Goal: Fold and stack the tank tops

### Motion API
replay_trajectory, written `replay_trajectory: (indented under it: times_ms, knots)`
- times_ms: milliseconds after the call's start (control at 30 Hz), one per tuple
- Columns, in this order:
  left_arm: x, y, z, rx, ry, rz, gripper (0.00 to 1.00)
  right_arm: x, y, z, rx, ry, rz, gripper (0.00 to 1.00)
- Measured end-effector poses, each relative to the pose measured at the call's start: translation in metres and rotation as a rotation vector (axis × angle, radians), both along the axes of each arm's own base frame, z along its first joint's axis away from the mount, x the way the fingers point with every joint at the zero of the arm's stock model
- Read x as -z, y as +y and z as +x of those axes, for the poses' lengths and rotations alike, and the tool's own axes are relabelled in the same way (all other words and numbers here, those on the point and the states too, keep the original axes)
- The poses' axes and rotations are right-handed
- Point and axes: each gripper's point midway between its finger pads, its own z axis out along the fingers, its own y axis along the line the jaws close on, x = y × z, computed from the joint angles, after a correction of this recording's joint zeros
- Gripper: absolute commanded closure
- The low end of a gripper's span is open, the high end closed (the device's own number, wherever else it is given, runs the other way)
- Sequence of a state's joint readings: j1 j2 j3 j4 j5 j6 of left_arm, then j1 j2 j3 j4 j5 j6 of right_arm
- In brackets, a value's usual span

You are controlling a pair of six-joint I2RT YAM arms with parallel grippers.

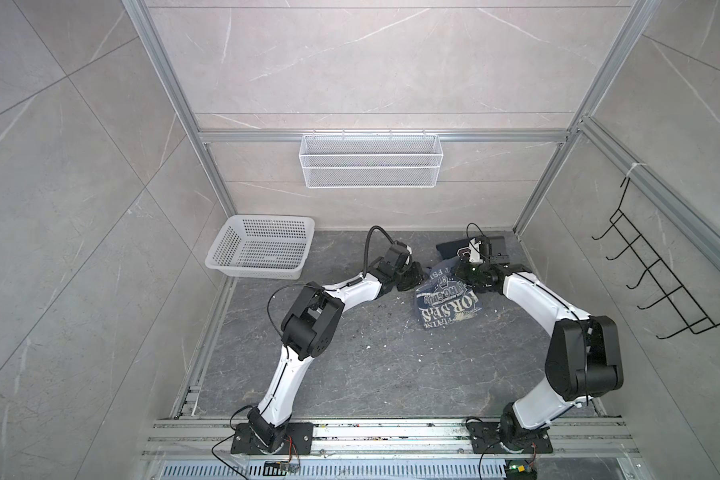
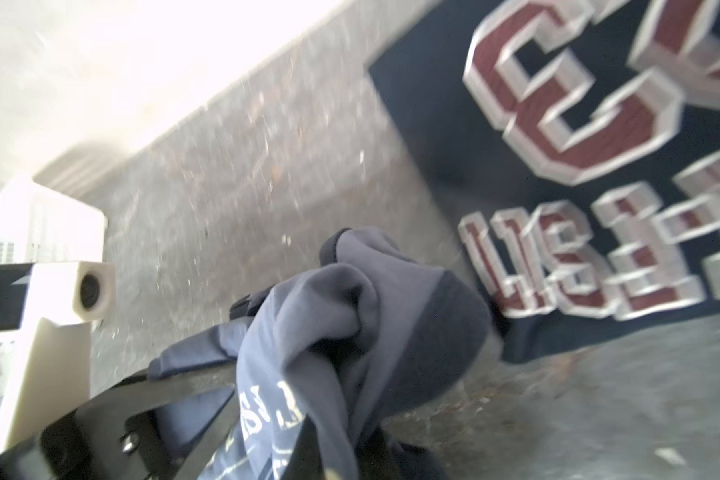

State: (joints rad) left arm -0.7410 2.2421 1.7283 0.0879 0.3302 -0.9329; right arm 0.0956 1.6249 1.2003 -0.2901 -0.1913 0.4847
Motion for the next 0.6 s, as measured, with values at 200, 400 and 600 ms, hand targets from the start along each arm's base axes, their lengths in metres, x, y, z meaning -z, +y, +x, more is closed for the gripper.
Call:
replay_trajectory:
  times_ms: [200,400,600]
  knots:
    - [-0.051,-0.024,0.023,-0.01,-0.097,-0.136,1.0,-0.007,-0.034,0.01,0.085,-0.043,-0.079,0.92]
    - [-0.048,-0.053,0.042,0.002,-0.13,-0.198,1.0,-0.015,-0.061,0.025,0.146,-0.103,-0.106,0.9]
    - [-0.032,-0.075,0.048,0.013,-0.134,-0.22,1.0,-0.011,-0.085,0.036,0.187,-0.116,-0.112,0.89]
